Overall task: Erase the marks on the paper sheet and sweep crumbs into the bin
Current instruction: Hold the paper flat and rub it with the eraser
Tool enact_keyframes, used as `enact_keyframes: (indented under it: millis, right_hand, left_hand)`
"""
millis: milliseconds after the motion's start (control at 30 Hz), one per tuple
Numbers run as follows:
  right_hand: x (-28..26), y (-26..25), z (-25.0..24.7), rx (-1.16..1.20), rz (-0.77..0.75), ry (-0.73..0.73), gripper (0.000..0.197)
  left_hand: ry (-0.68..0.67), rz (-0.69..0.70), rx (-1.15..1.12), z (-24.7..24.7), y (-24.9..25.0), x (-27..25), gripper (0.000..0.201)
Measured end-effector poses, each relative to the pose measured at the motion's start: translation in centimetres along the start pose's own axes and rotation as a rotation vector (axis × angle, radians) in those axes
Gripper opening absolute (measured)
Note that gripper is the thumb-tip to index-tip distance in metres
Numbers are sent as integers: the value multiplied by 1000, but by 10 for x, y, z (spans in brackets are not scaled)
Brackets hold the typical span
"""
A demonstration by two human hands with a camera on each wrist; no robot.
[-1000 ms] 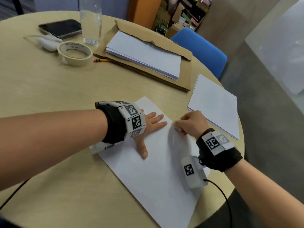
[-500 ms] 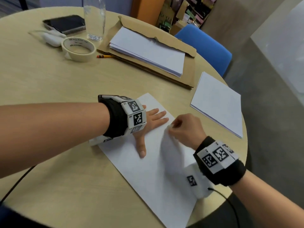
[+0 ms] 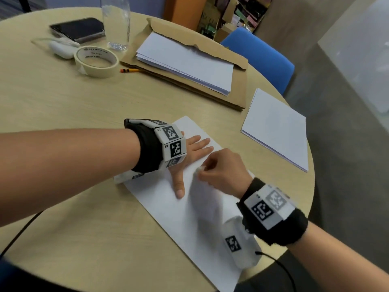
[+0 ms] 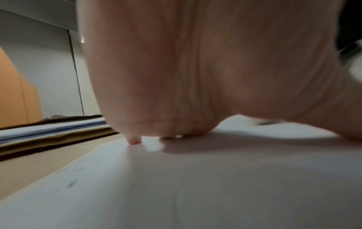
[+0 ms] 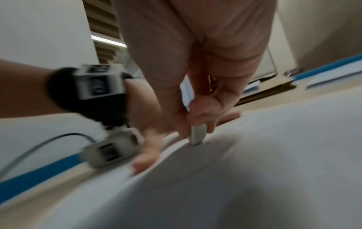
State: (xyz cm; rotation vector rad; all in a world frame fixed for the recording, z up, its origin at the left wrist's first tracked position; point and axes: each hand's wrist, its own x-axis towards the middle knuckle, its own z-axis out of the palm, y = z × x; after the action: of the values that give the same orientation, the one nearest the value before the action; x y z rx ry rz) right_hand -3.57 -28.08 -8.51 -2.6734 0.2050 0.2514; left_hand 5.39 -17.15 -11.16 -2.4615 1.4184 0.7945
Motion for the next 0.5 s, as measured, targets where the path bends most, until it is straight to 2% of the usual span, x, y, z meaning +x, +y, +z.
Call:
enact_keyframes:
  millis: [67, 133, 200, 300, 367, 433, 500]
  right_hand:
    - [-14, -10, 9, -9, -76, -118, 15]
    - [-15, -10, 6, 1, -72, -169, 17]
    - [-3, 0, -5, -4, -9, -112, 22]
    - [15, 15, -20, -39, 118, 37, 16]
    - [15, 13, -17, -96, 114, 67, 16]
    - [1, 4, -4, -107, 25, 8, 14]
    - [-16, -6, 7, -51, -57, -144, 10]
  left_hand:
    - [-4, 1, 2, 0, 0, -1, 142]
    - [-16, -1, 8, -1, 0, -1, 141]
    - [-18, -6, 6, -2, 1, -2, 140]
    - [-20, -5, -8, -1, 1, -2, 140]
    - [-23, -6, -7, -1, 0, -1, 140]
    - [-18, -2, 0, 0, -1, 0, 141]
    - [-16, 2, 4, 0, -1, 1, 141]
